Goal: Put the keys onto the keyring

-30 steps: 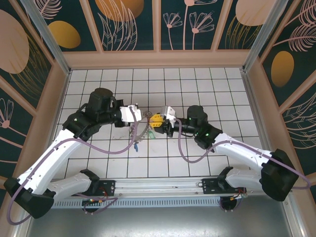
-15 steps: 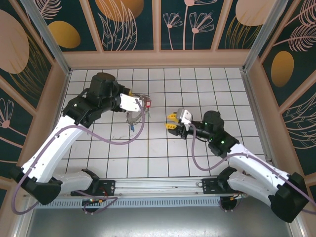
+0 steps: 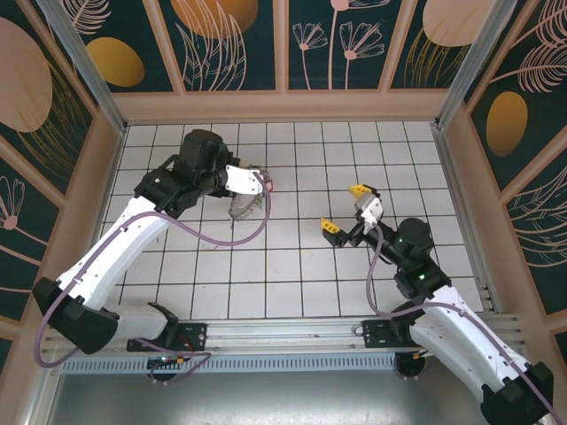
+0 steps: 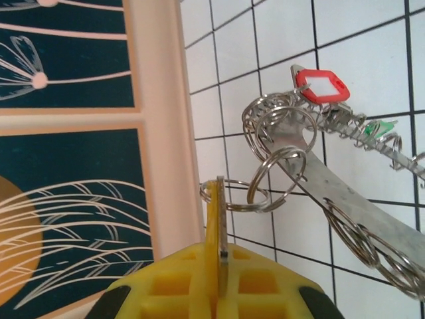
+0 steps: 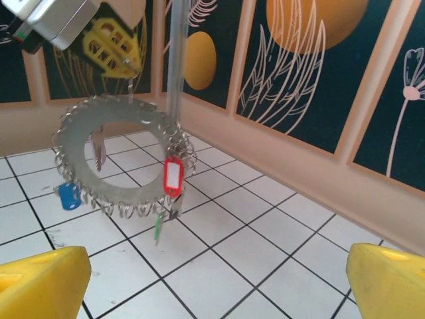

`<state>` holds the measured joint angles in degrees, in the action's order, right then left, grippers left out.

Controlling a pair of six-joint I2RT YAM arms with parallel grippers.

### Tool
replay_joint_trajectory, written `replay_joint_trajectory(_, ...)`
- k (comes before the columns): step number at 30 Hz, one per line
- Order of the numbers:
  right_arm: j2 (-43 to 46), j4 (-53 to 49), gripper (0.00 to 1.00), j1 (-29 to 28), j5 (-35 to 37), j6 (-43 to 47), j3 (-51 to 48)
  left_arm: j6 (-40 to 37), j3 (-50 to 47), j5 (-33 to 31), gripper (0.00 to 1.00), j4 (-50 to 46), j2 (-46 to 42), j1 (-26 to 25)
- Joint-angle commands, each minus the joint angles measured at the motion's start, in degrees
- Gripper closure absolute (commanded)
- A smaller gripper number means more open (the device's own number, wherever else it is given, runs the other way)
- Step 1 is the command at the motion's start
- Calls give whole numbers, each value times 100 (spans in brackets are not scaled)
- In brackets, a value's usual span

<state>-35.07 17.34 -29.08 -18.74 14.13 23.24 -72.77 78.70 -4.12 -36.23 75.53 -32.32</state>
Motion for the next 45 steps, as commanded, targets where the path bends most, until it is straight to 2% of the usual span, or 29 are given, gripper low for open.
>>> replay_joint_trajectory(1,-149,50,1,56,-49,-140,216,237,-18,-261,100,210,52,197)
replay_joint_trajectory(3,-298,-37,1,52,-194,-187,311,175,-7,-172,100,135,8,331)
replay_joint_trajectory(7,-498,-47,1,56,-193,-437,313,2,-67,-450,100,13,-17,613)
replay_joint_trajectory(11,-518,27,1,54,-130,-547,277,-78,-120,-618,100,-278,60,1261)
replay_joint_trajectory(14,-505,-1,1,52,-137,-608,284,-181,-397,-687,100,-51,-41,1775)
replay_joint_trajectory(18,-414,-90,1,46,-124,-776,222,-629,-730,-1590,100,187,63,1860)
replay_joint_trajectory(21,-238,-112,1,51,-23,-950,84,-860,-1006,-1632,100,267,191,1844)
replay_joint_trajectory(23,-81,-146,1,52,77,-1056,-21,-781,-1157,-1628,100,279,351,1701)
replay_joint_trajectory(26,151,-200,1,50,227,-1250,-180,-689,-1458,-1977,100,370,622,1274)
replay_joint_trajectory(30,420,-293,1,52,342,-1426,-327,-296,-1761,-1804,100,424,1030,700)
replay_joint_trajectory(33,573,-416,1,52,404,-1448,-373,67,-1787,-2145,100,422,1538,218)
replay_joint_trajectory(37,696,-544,1,48,485,-1413,-408,630,-1413,-2354,100,233,2223,-252)
replay_joint_trajectory(40,719,-565,1,53,542,-1404,-450,1119,-833,-2407,100,-281,2934,-664)
replay_joint_trajectory(43,712,-511,1,60,620,-1422,-502,1639,-142,-2176,100,-808,3559,-1044)
replay_joint_trajectory(45,716,-483,1,60,670,-1440,-538,1898,331,-1912,96,-1213,3971,-1238)
